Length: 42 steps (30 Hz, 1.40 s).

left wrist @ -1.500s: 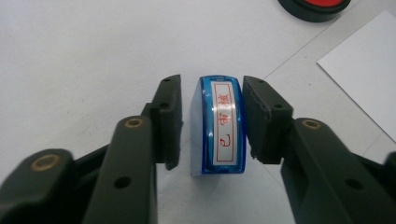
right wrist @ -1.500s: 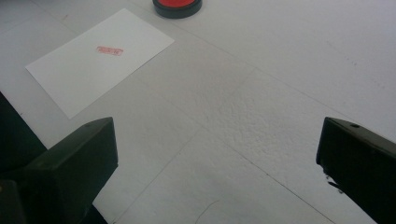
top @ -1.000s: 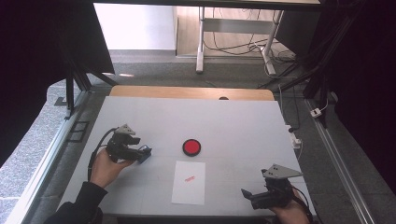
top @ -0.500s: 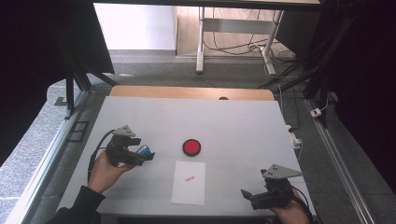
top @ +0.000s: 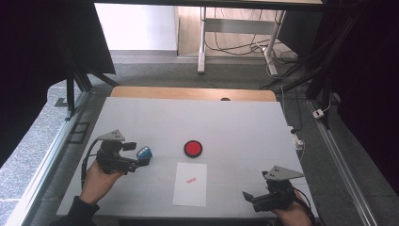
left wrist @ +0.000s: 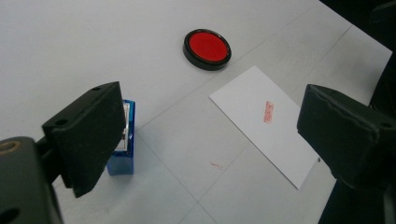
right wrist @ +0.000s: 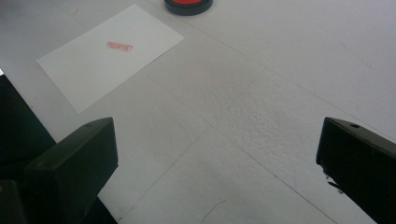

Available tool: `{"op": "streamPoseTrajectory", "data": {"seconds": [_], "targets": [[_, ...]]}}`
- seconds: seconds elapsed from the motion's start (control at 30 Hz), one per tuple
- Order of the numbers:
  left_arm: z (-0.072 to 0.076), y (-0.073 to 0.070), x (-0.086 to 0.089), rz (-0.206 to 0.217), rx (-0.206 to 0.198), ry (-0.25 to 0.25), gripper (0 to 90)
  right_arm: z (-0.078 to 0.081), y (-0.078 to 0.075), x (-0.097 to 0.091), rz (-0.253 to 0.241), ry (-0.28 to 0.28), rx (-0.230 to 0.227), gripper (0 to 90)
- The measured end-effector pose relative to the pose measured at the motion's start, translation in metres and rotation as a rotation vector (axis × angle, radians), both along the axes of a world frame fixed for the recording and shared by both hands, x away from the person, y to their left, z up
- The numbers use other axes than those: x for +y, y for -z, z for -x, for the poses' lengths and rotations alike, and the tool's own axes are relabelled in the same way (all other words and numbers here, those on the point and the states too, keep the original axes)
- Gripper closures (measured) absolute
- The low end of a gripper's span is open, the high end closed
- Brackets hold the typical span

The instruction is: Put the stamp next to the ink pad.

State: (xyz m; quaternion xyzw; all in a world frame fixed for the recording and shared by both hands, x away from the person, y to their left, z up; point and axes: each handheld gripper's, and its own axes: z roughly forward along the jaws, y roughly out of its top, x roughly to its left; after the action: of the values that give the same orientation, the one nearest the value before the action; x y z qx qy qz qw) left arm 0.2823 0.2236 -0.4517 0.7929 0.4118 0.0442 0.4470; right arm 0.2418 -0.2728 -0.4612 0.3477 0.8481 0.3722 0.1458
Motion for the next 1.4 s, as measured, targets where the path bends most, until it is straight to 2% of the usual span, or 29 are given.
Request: {"op": "streamPoseTrajectory", "data": {"seconds": [0.17,0.4,0.77,1.03,1.27,1.4], "targets": [[0.010,-0.001,0.002,-0.015,-0.018,0.007,4.4,-0.001,0.000,-0.001,-0.011,0.008,0.006,0.0],[0.025,-0.002,0.008,-0.013,-0.027,-0.013,2.0,-0.002,0.000,-0.004,-0.033,0.025,0.017,0.0],[0.053,0.000,0.023,-0.001,-0.043,-0.036,0.3,-0.002,0.000,-0.003,-0.031,0.025,0.018,0.0],[0.077,0.002,0.035,-0.001,-0.078,-0.056,0.0,-0.002,0.000,-0.003,-0.027,0.027,0.018,0.0],[0.091,0.009,0.042,-0.031,-0.075,-0.072,0.0,-0.002,0.000,-0.003,-0.027,0.030,0.018,0.0],[0.097,0.014,0.045,-0.043,-0.055,-0.078,0.0,-0.002,0.000,-0.003,-0.025,0.033,0.018,0.0]]}}
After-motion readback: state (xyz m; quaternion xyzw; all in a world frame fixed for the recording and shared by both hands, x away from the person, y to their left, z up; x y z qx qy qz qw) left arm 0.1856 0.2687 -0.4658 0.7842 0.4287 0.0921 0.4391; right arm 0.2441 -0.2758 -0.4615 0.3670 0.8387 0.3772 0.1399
